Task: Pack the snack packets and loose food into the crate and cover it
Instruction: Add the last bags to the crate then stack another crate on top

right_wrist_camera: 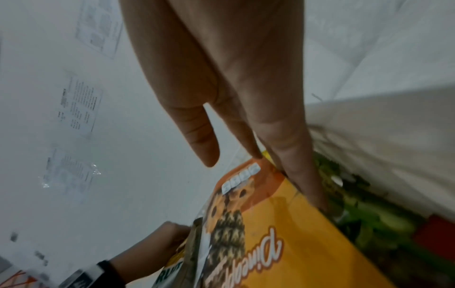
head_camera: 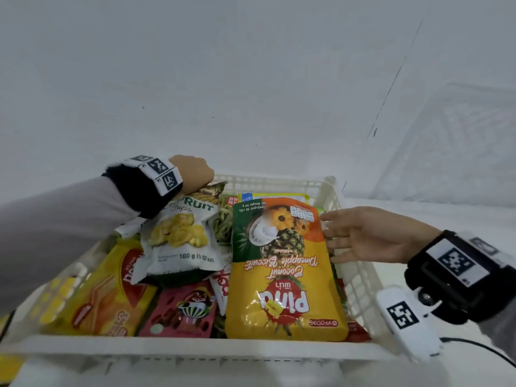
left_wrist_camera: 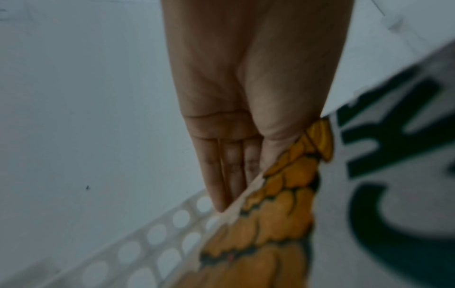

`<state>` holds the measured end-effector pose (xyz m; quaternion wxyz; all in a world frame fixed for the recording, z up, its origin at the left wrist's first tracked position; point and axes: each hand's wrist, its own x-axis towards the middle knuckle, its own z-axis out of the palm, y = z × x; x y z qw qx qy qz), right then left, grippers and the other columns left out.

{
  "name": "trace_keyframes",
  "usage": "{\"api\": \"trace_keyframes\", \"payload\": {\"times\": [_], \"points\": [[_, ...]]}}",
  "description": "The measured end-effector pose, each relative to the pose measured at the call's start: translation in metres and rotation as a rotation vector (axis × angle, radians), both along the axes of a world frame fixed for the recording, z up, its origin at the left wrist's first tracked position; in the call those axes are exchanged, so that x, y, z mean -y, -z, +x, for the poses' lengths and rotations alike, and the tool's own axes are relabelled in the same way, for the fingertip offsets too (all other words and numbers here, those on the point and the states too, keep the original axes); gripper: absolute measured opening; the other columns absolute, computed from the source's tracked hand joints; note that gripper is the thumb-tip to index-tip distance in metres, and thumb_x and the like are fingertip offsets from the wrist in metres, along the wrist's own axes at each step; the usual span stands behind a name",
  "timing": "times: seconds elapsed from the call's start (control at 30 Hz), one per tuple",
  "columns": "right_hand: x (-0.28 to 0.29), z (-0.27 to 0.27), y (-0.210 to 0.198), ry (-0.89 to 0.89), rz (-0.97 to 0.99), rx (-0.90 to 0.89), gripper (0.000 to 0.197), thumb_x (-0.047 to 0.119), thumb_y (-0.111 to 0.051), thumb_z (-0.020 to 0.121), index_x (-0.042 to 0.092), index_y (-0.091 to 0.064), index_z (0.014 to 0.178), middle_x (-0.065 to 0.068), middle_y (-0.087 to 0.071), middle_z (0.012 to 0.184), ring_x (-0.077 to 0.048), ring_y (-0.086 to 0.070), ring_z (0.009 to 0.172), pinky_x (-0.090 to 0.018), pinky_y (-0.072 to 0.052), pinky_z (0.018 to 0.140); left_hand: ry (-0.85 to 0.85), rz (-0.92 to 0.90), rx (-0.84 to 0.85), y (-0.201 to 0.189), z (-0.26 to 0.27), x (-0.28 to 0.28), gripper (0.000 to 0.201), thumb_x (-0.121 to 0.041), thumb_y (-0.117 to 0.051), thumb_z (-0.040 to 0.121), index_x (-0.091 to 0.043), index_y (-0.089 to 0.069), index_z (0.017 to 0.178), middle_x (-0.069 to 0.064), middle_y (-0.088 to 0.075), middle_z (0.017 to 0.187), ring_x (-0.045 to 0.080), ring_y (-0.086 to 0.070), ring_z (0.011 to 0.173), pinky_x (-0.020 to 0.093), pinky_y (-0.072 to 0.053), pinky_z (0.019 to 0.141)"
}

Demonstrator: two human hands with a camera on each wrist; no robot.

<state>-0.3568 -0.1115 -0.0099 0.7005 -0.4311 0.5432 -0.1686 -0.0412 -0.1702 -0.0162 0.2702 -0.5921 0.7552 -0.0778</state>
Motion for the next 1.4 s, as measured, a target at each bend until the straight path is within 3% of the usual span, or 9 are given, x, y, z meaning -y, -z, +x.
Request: {"api": "trace_keyframes", "payload": {"times": [0.13, 0.3, 0.5, 0.63, 0.73, 0.87, 0.97, 1.1, 1.4], "points": [[-0.012, 0.000, -0.009, -0.069, -0.036, -0.056, 0.048, 0.022, -0.067, 0.070, 0.010, -0.060, 0.117, -0.014, -0.066, 0.118, -0.031, -0.065, 0.103, -0.046, -0.053, 0.087, -0.087, 0.123, -0.224, -0.002, 0.007, -0.007, 0.032, -0.003, -0.036, 0.096, -0.011, -0.034, 0.065, 0.007, -0.032, 0.064, 0.019, -0.027, 0.057, 0.028, -0.027, 0.063], [-0.028, 0.006, -0.014, -0.054, -0.102, -0.105, 0.039, 0.012, -0.056, 0.088, 0.010, -0.053, 0.127, -0.011, -0.066, 0.119, -0.032, -0.056, 0.111, -0.049, -0.046, 0.096, -0.206, 0.298, -0.362, -0.031, 0.020, -0.048, 0.056, -0.043, -0.025, 0.100, 0.004, -0.050, 0.118, 0.011, -0.055, 0.111, 0.027, -0.055, 0.104, 0.032, -0.042, 0.089], [-0.067, 0.028, -0.038, -0.120, -0.332, -0.208, 0.029, 0.013, -0.055, 0.090, 0.020, -0.064, 0.117, 0.002, -0.069, 0.116, -0.009, -0.062, 0.109, -0.032, -0.047, 0.088, -0.038, 0.235, -0.335, -0.076, 0.032, -0.132, 0.068, -0.064, -0.031, 0.087, -0.026, -0.034, 0.143, -0.004, -0.038, 0.147, 0.011, -0.043, 0.127, 0.025, -0.031, 0.105], [-0.118, 0.057, -0.036, -0.189, -0.559, -0.208, 0.032, 0.026, -0.060, 0.084, 0.033, -0.064, 0.115, 0.020, -0.063, 0.120, 0.004, -0.057, 0.113, -0.021, -0.046, 0.094, -0.064, 0.190, -0.517, -0.079, 0.052, -0.208, 0.088, -0.082, -0.019, 0.060, -0.047, -0.025, 0.141, -0.022, -0.031, 0.147, -0.009, -0.034, 0.114, 0.014, -0.022, 0.094], [-0.149, 0.084, -0.020, -0.215, -0.651, -0.189, 0.032, 0.026, -0.060, 0.088, 0.040, -0.061, 0.117, 0.028, -0.062, 0.116, 0.013, -0.055, 0.107, -0.001, -0.044, 0.079, -0.182, 0.130, -0.697, -0.058, 0.066, -0.249, 0.095, -0.085, -0.019, 0.050, -0.053, -0.024, 0.139, -0.024, -0.029, 0.147, -0.005, -0.032, 0.126, 0.016, -0.024, 0.095], [-0.158, 0.125, 0.008, -0.158, -0.729, -0.249, 0.037, 0.024, -0.058, 0.091, 0.039, -0.053, 0.125, 0.022, -0.051, 0.133, 0.003, -0.047, 0.122, -0.020, -0.040, 0.100, -0.334, -0.021, -1.066, -0.011, 0.065, -0.255, 0.084, -0.077, -0.038, 0.066, -0.042, -0.028, 0.142, -0.013, -0.035, 0.149, 0.006, -0.037, 0.132, 0.028, -0.034, 0.103], [-0.146, 0.155, 0.025, -0.155, -0.842, -0.407, 0.053, 0.026, -0.059, 0.091, 0.029, -0.040, 0.140, 0.012, -0.044, 0.140, 0.000, -0.042, 0.113, -0.020, -0.035, 0.094, -0.440, -0.162, -1.247, 0.024, 0.050, -0.236, 0.073, -0.052, -0.058, 0.084, -0.031, -0.025, 0.146, -0.003, -0.033, 0.151, 0.019, -0.038, 0.133, 0.035, -0.036, 0.105], [-0.129, 0.185, 0.042, -0.116, -0.884, -0.443, 0.061, 0.020, -0.064, 0.086, 0.022, -0.037, 0.140, 0.012, -0.053, 0.112, -0.007, -0.054, 0.095, -0.001, -0.037, 0.064, -0.492, -0.215, -1.209, 0.053, 0.042, -0.215, 0.085, -0.039, -0.067, 0.082, -0.019, -0.017, 0.148, 0.008, -0.037, 0.147, 0.026, -0.042, 0.128, 0.033, -0.038, 0.095], [-0.124, 0.189, 0.059, 0.095, -0.854, -0.352, 0.057, 0.025, -0.076, 0.077, 0.018, -0.054, 0.129, 0.000, -0.056, 0.130, -0.014, -0.057, 0.108, -0.022, -0.047, 0.085, -0.601, -0.031, -1.834, 0.056, 0.060, -0.203, 0.062, -0.007, -0.080, 0.070, -0.022, -0.050, 0.122, 0.022, -0.056, 0.119, 0.030, -0.066, 0.096, 0.033, -0.059, 0.068]]}}
